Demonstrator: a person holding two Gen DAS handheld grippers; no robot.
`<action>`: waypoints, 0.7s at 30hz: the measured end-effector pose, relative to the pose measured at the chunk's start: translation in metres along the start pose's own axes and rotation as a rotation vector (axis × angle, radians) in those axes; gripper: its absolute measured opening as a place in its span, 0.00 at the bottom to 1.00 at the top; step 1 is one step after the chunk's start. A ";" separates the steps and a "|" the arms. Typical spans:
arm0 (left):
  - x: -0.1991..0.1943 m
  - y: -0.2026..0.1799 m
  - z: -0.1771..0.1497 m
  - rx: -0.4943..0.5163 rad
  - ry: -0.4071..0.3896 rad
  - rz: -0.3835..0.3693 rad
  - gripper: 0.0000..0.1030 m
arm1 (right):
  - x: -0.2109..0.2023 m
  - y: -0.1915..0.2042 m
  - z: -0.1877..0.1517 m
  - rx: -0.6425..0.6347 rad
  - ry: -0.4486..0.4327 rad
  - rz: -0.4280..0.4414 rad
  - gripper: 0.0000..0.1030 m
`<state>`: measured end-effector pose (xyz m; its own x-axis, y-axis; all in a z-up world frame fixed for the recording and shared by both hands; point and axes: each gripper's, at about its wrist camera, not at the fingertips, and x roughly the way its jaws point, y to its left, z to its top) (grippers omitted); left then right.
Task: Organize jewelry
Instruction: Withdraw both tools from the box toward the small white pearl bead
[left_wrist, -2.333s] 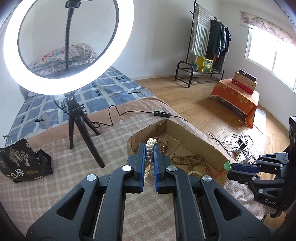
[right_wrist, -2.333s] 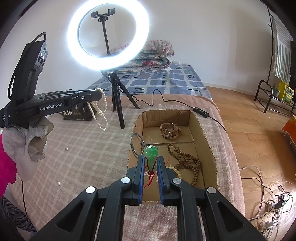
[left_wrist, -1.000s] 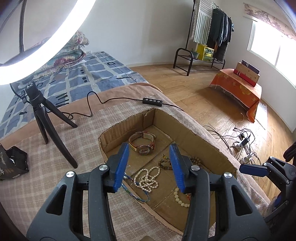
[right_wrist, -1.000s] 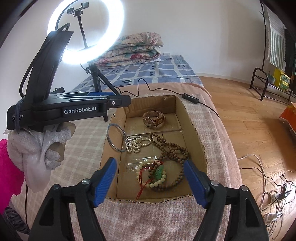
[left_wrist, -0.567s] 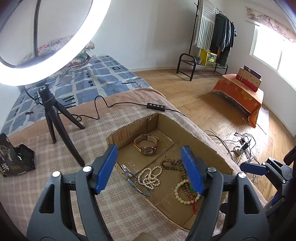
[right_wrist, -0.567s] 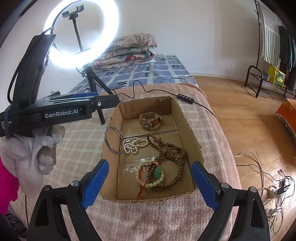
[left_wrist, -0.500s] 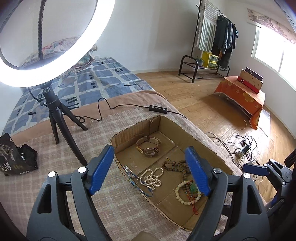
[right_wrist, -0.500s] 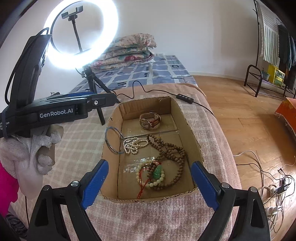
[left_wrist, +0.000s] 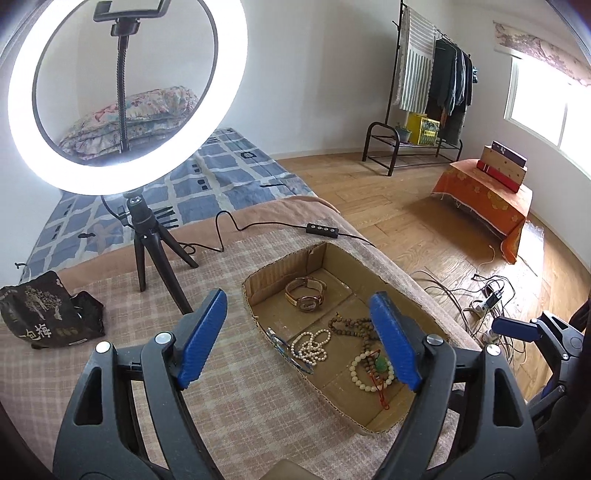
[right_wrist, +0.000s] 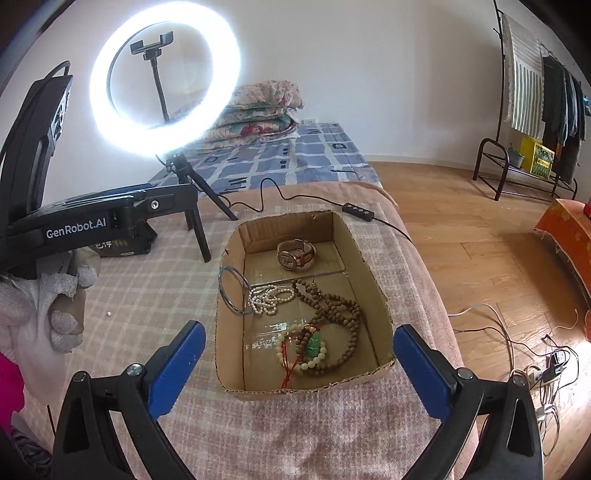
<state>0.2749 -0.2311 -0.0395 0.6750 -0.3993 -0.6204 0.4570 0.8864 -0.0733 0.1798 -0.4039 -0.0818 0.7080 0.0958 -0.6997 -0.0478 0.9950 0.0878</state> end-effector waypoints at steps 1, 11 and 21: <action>-0.006 0.001 0.000 0.003 -0.005 0.003 0.80 | -0.003 0.001 0.000 -0.002 -0.003 -0.009 1.00; -0.064 0.026 -0.005 0.008 -0.043 0.048 0.80 | -0.034 0.018 0.002 -0.011 -0.052 -0.055 1.00; -0.128 0.091 -0.032 -0.016 -0.079 0.127 0.80 | -0.058 0.065 -0.012 -0.100 -0.127 -0.096 1.00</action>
<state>0.2118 -0.0915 0.0086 0.7706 -0.3004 -0.5621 0.3561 0.9344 -0.0112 0.1278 -0.3446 -0.0442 0.7955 0.0023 -0.6060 -0.0411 0.9979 -0.0502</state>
